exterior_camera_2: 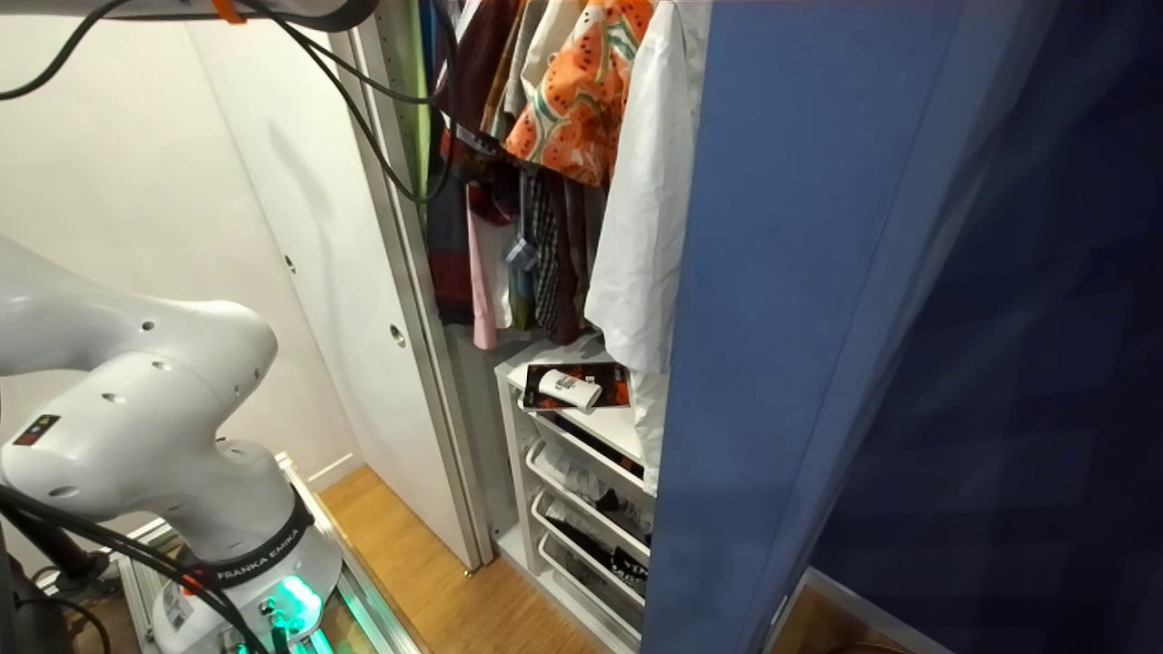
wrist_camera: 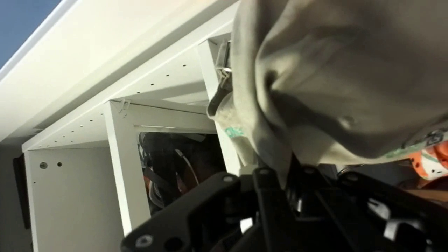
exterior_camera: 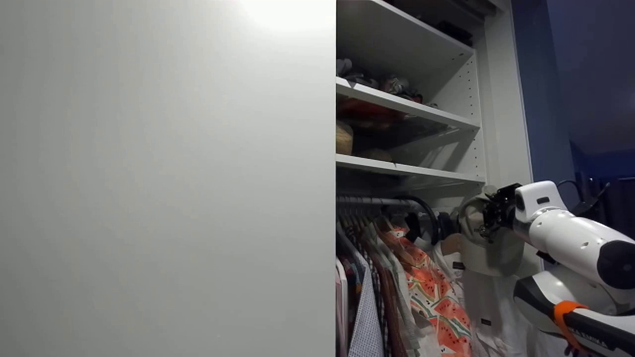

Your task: Hang the cap on the hook on the right side of the closet.

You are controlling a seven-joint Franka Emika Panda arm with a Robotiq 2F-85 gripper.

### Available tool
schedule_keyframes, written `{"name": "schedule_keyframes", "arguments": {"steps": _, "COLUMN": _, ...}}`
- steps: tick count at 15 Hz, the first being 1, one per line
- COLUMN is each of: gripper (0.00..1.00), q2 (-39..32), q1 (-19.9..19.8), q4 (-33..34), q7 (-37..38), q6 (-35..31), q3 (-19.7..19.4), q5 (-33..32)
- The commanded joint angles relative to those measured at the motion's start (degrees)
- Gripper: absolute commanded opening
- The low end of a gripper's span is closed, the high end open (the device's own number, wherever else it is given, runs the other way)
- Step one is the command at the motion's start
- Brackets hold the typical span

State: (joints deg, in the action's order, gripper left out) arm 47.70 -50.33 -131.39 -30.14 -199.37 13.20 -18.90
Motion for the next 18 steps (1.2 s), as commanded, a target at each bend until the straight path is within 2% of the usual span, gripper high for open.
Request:
{"name": "schedule_keyframes", "arguments": {"steps": 1, "gripper": 0.03, "q2": 1.49, "q1": -1.65, "q4": -3.01, "q7": 0.37, "q6": 0.23, "q3": 1.29, "q5": -1.49}}
{"name": "schedule_keyframes", "arguments": {"steps": 8, "gripper": 0.03, "q2": 0.95, "q1": -2.9, "q4": -3.01, "q7": 0.69, "q6": 0.26, "q3": 2.55, "q5": -0.78}}
{"name": "schedule_keyframes", "arguments": {"steps": 11, "gripper": 0.03, "q2": 2.49, "q1": 0.74, "q4": -4.26, "q7": 0.25, "q6": 1.65, "q3": 1.48, "q5": -2.39}}
{"name": "schedule_keyframes", "arguments": {"steps": 13, "gripper": 0.03, "q2": 2.42, "q1": 0.87, "q4": -3.66, "q7": 0.65, "q6": 0.55, "q3": 2.25, "q5": -1.83}}
{"name": "schedule_keyframes", "arguments": {"steps": 18, "gripper": 0.03, "q2": 1.27, "q1": -1.69, "q4": -0.75, "q7": 1.66, "q6": -0.02, "q3": 3.45, "q5": -0.11}}
